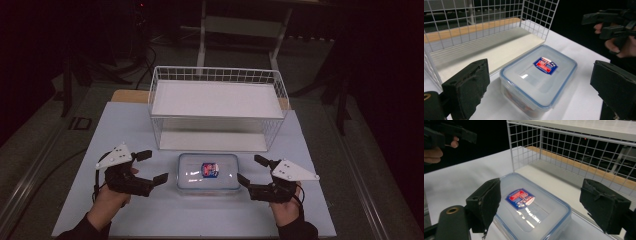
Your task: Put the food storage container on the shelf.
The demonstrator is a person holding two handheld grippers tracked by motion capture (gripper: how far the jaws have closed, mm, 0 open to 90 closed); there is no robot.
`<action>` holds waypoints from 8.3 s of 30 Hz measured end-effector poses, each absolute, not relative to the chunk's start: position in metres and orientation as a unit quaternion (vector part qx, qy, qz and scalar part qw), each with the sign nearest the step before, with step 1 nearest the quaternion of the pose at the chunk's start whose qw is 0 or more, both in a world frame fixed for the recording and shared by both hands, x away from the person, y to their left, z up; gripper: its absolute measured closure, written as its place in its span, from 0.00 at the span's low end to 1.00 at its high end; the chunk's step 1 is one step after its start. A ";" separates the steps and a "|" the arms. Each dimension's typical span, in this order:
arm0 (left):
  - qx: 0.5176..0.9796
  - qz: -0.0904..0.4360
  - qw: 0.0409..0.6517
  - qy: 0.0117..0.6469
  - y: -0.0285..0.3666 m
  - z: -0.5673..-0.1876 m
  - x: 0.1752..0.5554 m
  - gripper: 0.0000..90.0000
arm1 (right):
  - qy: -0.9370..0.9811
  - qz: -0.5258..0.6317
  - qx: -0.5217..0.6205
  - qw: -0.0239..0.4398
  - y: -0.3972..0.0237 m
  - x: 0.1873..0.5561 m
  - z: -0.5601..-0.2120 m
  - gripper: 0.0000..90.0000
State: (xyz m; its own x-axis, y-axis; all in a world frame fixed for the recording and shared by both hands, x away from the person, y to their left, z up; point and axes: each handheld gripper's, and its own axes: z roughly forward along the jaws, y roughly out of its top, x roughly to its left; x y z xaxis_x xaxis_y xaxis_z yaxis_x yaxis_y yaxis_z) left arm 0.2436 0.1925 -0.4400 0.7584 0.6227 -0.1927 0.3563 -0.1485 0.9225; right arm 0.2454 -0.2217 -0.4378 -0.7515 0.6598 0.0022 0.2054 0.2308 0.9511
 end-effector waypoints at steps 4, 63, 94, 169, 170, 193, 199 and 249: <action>0.756 0.106 0.556 0.330 0.186 -0.442 0.256 0.03 | 0.763 0.529 0.305 0.213 -0.225 0.247 -0.438 0.21; 0.689 -0.240 0.476 0.491 0.175 -0.525 0.327 0.62 | 0.779 0.488 0.386 0.084 -0.228 0.279 -0.480 0.18; 0.711 -0.177 0.495 0.467 0.168 -0.511 0.296 0.64 | 0.737 0.476 0.459 -0.142 -0.240 0.305 -0.505 0.55; 0.670 0.021 0.598 0.440 0.135 -0.508 0.386 0.60 | 0.694 0.566 0.445 0.002 -0.253 0.401 -0.491 0.54; 0.666 0.021 0.598 0.445 0.134 -0.510 0.387 0.59 | 0.694 0.567 0.444 0.005 -0.252 0.401 -0.492 0.54; 0.635 0.073 0.611 0.466 0.125 -0.517 0.390 0.55 | 0.669 0.574 0.471 0.025 -0.247 0.405 -0.506 0.51; 0.635 0.068 0.599 0.483 0.124 -0.527 0.392 0.52 | 0.668 0.564 0.484 0.037 -0.241 0.408 -0.513 0.47; 0.715 0.078 0.579 0.385 0.149 -0.501 0.298 0.00 | 0.789 0.472 0.392 0.037 -0.170 0.342 -0.515 1.00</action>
